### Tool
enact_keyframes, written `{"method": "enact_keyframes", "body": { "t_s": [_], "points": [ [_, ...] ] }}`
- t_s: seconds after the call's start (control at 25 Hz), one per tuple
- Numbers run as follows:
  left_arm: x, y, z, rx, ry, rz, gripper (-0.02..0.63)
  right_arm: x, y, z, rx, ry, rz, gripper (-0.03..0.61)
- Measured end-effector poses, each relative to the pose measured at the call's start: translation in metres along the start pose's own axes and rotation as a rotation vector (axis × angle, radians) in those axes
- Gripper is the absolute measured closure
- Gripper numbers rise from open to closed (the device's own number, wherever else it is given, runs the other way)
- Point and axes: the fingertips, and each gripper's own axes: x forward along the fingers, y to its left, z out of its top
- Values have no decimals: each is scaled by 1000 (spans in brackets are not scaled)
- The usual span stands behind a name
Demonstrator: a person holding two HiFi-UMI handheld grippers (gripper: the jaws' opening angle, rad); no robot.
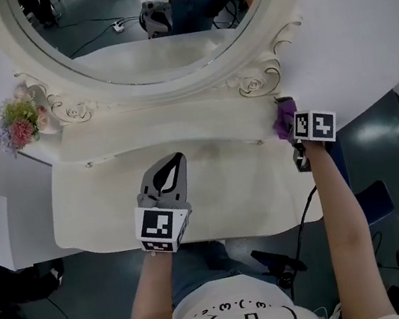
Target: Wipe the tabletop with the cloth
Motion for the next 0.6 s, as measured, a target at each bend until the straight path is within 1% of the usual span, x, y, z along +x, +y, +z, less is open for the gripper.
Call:
{"method": "enact_keyframes", "body": {
  "t_s": [0.08,0.2,0.32,0.48,0.6],
  "points": [
    [-1,-2,1,-1,-3,-12,617,-7,-8,2,-6,-45,-1,486],
    [-7,0,3,4,-8,-22,617,-24,-17,3,21,-116,-19,486],
    [-17,9,5,4,-12,-17,617,-46,-16,9,35,-198,-31,486],
    [-36,25,6,4,-26,-11,617,-82,3,18,72,-316,-14,486],
    [-55,46,4,-3,-30,6,617,-109,37,24,93,-399,13,486]
  ]
}}
